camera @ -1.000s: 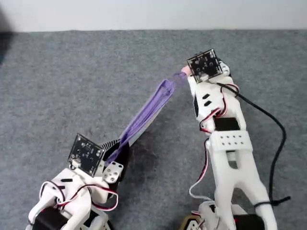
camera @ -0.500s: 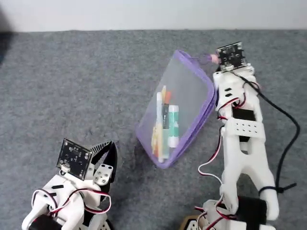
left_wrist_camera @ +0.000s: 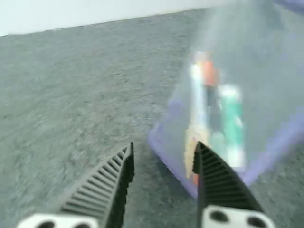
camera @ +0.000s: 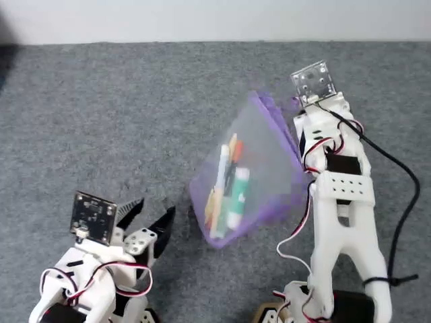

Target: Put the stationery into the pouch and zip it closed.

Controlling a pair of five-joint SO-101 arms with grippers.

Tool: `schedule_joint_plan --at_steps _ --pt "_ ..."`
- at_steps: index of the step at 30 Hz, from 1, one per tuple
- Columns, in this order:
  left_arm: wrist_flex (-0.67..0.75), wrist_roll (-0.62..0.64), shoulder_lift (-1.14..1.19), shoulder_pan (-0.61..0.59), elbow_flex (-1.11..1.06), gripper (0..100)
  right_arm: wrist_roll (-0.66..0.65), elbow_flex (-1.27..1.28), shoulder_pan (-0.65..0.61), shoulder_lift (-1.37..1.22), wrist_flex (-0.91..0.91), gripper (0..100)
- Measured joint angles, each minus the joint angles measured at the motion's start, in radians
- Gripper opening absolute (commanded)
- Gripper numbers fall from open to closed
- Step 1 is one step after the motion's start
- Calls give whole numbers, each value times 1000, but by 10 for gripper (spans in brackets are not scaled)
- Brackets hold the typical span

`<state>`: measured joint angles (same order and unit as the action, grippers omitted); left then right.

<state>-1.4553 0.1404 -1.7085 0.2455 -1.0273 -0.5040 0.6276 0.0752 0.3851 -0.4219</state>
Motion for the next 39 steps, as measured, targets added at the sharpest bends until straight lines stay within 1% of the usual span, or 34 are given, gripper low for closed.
schedule_joint_plan --at_steps 4,15,20,24,27,31,34,36,39 --pt "0 3 0 -80 0 214 8 0 0 83 -124 270" --pt "0 9 0 -250 0 214 117 0 9 298 -436 271" --pt "0 9 0 -348 18 214 123 0 104 374 -626 271" --pt "0 9 0 -397 43 214 123 0 175 437 -793 271" --pt "-25 9 0 -400 49 214 127 -2 203 479 -911 271" --pt "-64 9 0 -400 49 214 129 -2 210 520 -1020 271" --pt "-64 9 0 -400 49 213 138 23 210 562 -1065 270" --pt "-54 -2 0 -405 49 213 175 60 210 609 -1105 270" --pt "-15 -34 0 -407 46 176 216 110 210 709 -1146 270"
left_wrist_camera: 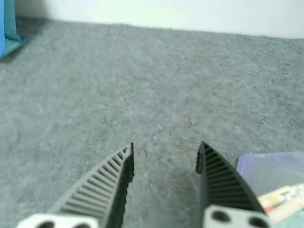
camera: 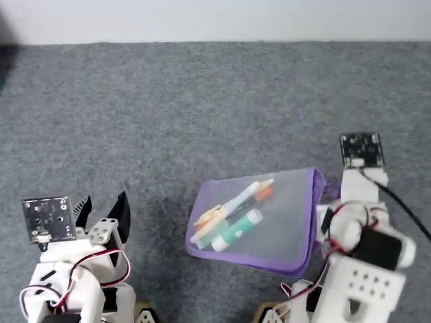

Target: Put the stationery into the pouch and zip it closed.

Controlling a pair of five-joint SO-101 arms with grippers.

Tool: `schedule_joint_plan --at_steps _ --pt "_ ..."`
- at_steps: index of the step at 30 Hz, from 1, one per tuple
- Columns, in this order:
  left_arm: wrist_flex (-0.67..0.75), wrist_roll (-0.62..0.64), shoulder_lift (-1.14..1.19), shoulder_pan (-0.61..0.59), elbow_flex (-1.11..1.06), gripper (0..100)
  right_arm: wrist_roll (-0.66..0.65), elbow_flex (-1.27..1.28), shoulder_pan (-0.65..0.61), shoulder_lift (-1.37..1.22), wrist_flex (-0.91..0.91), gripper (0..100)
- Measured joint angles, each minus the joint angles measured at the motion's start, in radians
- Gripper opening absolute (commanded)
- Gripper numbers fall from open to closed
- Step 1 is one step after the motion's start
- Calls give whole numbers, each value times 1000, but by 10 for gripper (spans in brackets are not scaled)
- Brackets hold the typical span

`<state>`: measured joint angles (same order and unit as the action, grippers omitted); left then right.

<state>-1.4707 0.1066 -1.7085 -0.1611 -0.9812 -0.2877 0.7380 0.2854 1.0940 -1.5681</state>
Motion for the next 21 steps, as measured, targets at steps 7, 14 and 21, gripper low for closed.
schedule_joint_plan --at_steps 7,14,21 --pt "87 -17 0 2 -84 17 20 195 0 344 21 229" --pt "190 -14 0 0 -198 14 20 405 0 646 69 84" --pt "388 -17 0 0 -365 14 20 597 -12 706 232 80"
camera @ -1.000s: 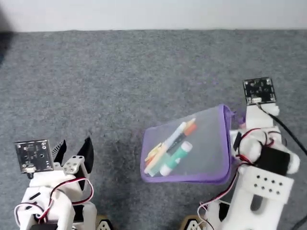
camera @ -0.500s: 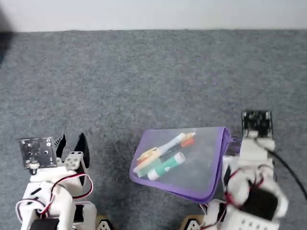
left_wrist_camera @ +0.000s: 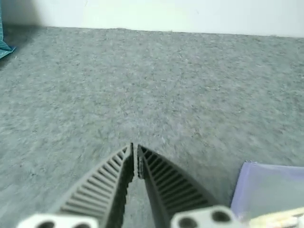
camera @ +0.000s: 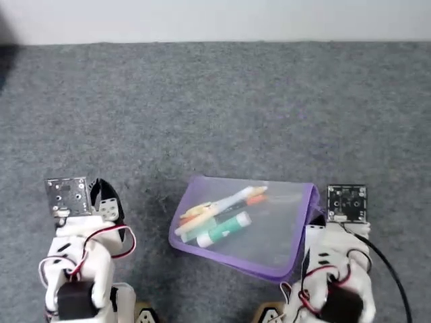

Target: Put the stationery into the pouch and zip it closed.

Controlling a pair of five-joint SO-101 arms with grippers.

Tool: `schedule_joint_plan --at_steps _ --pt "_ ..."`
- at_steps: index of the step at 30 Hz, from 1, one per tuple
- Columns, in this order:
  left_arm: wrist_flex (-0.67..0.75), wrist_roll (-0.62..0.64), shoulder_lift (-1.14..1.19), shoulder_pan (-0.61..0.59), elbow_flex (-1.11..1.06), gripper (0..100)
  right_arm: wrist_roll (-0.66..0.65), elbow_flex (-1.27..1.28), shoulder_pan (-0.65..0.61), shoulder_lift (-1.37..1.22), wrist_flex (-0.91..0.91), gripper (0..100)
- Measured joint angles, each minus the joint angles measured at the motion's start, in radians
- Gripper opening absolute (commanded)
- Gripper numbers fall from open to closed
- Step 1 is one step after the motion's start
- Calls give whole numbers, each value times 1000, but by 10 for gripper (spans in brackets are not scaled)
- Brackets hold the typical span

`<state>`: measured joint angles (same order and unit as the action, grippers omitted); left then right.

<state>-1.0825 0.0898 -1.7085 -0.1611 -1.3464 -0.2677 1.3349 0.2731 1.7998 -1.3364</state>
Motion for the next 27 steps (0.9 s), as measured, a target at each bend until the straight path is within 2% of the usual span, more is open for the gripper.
schedule_joint_plan --at_steps 4,9,13,16,19,27 --pt "97 0 9 0 -94 14 6 83 -84 0 109 80" --pt "175 -3 6 0 -190 14 109 172 -219 -2 230 80" --pt "235 -66 8 0 -269 14 163 242 -285 -9 313 80" --pt "296 -127 8 0 -325 14 178 299 -315 -11 364 80" --pt "345 -138 8 0 -353 14 184 330 -327 -12 413 80" --pt "325 -37 8 35 -354 14 186 331 -334 -14 410 80"
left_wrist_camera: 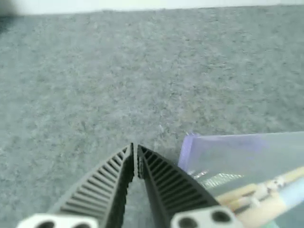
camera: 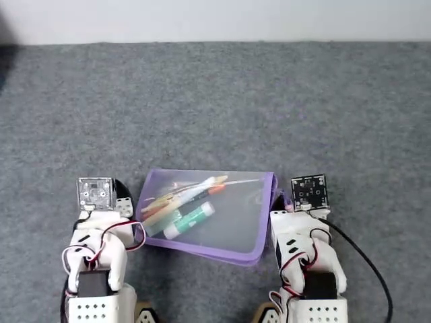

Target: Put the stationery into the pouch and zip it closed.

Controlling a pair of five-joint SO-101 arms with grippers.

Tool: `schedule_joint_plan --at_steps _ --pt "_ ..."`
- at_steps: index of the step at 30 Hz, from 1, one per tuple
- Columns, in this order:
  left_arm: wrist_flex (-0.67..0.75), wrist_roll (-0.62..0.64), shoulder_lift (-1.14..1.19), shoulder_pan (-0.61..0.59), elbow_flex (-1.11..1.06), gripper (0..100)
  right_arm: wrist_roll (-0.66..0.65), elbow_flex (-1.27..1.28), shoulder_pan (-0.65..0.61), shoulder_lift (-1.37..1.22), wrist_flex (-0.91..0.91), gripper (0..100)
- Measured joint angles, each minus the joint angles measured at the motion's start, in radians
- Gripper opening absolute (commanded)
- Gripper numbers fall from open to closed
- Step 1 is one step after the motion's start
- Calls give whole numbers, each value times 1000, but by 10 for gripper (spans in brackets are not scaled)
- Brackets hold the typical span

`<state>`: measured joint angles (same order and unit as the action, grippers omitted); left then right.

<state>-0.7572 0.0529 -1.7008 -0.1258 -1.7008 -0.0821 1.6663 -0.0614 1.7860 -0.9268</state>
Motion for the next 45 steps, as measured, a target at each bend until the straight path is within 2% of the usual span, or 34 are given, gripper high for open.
schedule_joint_plan --at_steps 6,15,23,45 --pt "-98 14 0 5 0 14 6 0 0 0 -92 80" --pt "-308 17 0 6 0 14 97 0 0 0 -224 79" --pt "-315 20 0 6 0 14 98 0 -2 0 -362 79" --pt "-315 20 0 6 0 14 100 0 -2 0 -368 80"
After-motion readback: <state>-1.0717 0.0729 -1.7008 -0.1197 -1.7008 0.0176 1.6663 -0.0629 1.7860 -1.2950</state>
